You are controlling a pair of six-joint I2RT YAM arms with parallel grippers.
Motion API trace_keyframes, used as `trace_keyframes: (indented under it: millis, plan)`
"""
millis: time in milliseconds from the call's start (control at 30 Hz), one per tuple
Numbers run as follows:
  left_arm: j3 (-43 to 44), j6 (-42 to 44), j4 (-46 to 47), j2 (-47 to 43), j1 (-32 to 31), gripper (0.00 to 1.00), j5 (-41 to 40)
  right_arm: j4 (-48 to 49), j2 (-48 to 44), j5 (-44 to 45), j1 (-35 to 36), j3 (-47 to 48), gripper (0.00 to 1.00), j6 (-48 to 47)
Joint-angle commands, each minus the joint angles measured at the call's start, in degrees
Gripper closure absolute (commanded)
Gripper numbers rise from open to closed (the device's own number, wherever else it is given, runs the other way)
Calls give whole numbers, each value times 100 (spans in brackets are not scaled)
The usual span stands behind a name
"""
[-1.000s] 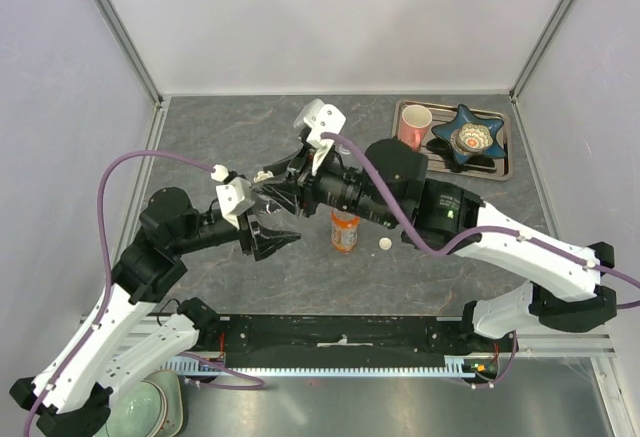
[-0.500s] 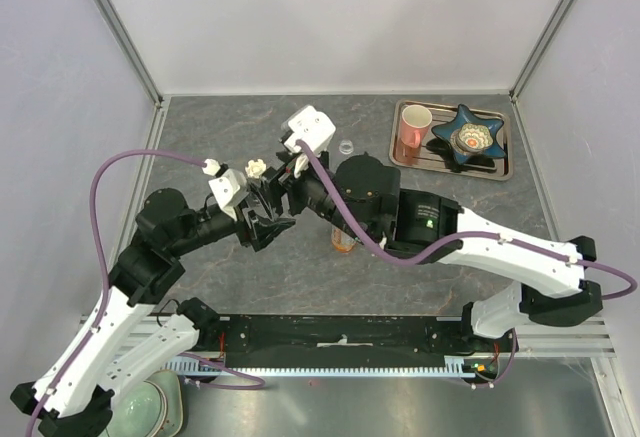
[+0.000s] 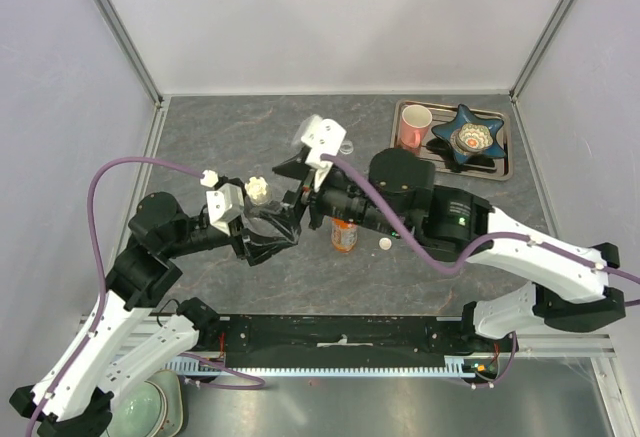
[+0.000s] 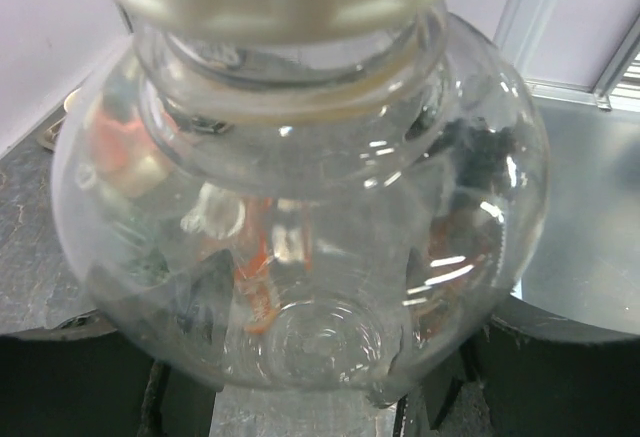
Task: Screw on the bottle caps
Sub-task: Screw the bottle cap onto the plastic bottle, then place the plastic bottle at the center of the board.
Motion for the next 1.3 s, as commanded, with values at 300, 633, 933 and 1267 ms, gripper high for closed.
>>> trace_keyframes:
  millis: [300,633,933,1267]
  plan:
    - [22,-18,157,-42,21,53,460,-213,497,-929,-111,448,39,-112]
    - [-66,9,122,-217,29,52,320,-221,427,-902,-242,404,83,-252]
    - [408,755,-817,-778,64,1,-585,-388,1077,-455,-374,904,97,-543]
    - [313,1230,-1706,-1641,64,1,-3545,-353,1815,-779,-664,1660,100,-429]
